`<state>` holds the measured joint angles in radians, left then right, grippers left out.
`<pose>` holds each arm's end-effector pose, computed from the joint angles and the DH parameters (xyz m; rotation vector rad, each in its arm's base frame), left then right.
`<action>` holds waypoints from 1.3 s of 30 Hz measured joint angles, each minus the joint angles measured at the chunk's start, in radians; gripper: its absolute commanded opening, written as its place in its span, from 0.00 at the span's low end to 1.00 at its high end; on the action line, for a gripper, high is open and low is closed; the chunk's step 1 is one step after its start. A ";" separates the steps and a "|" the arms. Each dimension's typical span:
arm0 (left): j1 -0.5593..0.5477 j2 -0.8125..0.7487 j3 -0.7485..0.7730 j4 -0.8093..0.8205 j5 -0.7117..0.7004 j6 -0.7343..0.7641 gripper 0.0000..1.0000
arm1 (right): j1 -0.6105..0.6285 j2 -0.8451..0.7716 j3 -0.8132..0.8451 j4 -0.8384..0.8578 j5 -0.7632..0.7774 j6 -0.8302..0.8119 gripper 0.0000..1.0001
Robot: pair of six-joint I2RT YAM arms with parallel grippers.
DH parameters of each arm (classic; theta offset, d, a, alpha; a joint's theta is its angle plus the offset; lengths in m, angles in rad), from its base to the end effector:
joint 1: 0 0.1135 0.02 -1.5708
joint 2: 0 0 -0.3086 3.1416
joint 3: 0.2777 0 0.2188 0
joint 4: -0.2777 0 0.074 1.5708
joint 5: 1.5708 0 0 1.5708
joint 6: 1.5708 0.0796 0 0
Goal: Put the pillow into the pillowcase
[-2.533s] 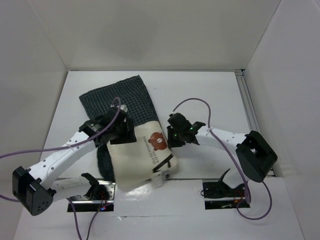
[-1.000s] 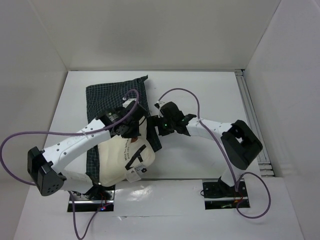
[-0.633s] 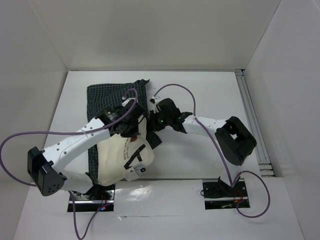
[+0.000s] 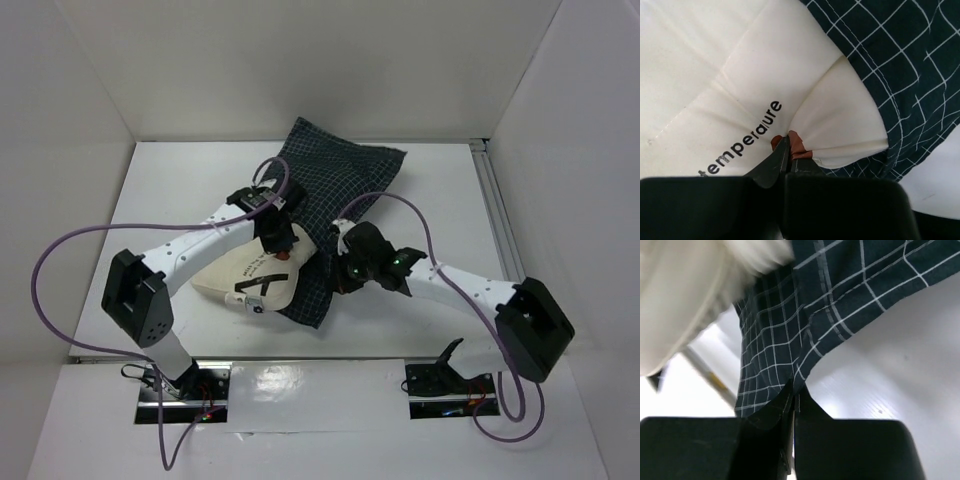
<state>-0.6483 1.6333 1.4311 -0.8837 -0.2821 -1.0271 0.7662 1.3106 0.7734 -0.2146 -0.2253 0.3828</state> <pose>0.2745 -0.1801 0.3049 -0.5798 2.5390 -0.2310 0.1770 0.1950 0.2520 -0.5846 2.3811 0.8101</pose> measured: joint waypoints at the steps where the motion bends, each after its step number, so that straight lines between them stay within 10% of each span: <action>1: 0.000 0.013 0.002 0.000 -0.001 -0.006 0.00 | -0.002 0.026 0.009 -0.014 0.003 -0.008 0.00; 14: -0.010 0.014 0.496 -0.157 -0.246 -0.045 0.00 | -0.123 0.308 0.862 -0.220 -0.008 -0.170 0.00; 25: -0.109 0.321 0.423 -0.192 -0.224 -0.159 0.00 | -0.137 -0.111 0.071 -0.140 -0.103 -0.074 0.00; 39: -0.161 0.451 0.484 -0.177 -0.267 -0.273 0.00 | -0.191 -0.084 0.053 -0.244 -0.062 -0.050 0.00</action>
<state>-0.8097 2.0838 1.9152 -1.0607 -0.5495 -1.2999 0.5751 1.2266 0.8268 -0.4583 -0.2871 0.3325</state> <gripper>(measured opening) 0.044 0.008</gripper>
